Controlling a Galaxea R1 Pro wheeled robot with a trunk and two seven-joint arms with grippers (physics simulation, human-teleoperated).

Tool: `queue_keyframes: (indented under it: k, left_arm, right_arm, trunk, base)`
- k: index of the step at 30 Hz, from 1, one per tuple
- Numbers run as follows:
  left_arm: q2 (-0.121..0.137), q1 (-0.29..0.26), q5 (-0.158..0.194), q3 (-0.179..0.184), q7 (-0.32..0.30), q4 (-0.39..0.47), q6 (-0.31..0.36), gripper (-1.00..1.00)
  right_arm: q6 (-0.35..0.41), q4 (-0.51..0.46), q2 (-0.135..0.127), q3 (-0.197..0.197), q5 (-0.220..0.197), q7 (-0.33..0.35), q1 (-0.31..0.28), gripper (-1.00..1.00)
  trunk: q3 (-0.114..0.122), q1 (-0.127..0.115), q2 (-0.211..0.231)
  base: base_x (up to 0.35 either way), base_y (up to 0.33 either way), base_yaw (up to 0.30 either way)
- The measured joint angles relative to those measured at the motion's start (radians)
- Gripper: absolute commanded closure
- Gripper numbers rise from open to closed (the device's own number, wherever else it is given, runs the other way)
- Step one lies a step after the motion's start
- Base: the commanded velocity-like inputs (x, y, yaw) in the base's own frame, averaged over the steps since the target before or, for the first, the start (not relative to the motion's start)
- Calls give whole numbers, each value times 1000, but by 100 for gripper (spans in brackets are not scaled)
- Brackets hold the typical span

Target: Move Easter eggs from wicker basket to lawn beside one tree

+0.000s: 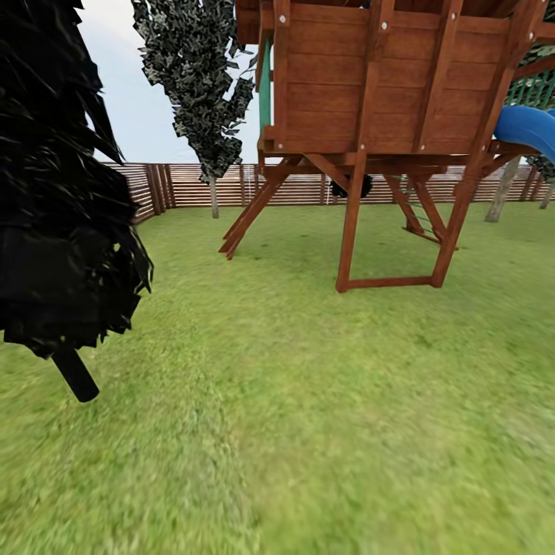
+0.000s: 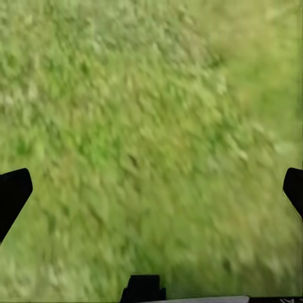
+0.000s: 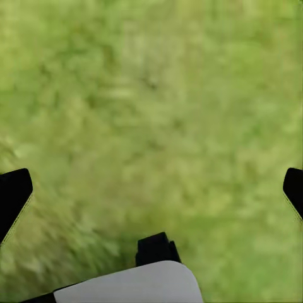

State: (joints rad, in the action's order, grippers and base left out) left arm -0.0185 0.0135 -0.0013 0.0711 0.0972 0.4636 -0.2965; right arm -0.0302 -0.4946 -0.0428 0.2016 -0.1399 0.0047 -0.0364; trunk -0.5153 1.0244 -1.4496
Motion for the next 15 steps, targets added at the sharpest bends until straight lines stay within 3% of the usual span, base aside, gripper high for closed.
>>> queue_keyframes:
  k: [8, 15]
  left_arm:
    - [0, 0, 0, 0, 0, 0, 0, -100]
    - [1, 0, 0, 0, 0, 0, 0, -100]
  right_arm:
    - [0, 0, 0, 0, 0, 0, 0, -100]
    - [0, 0, 0, 0, 0, 0, 0, -100]
  trunk:
    - [0, 0, 0]
    - [0, 0, 0]
  base:
    - [330, -29, 112]
    - [332, -71, 15]
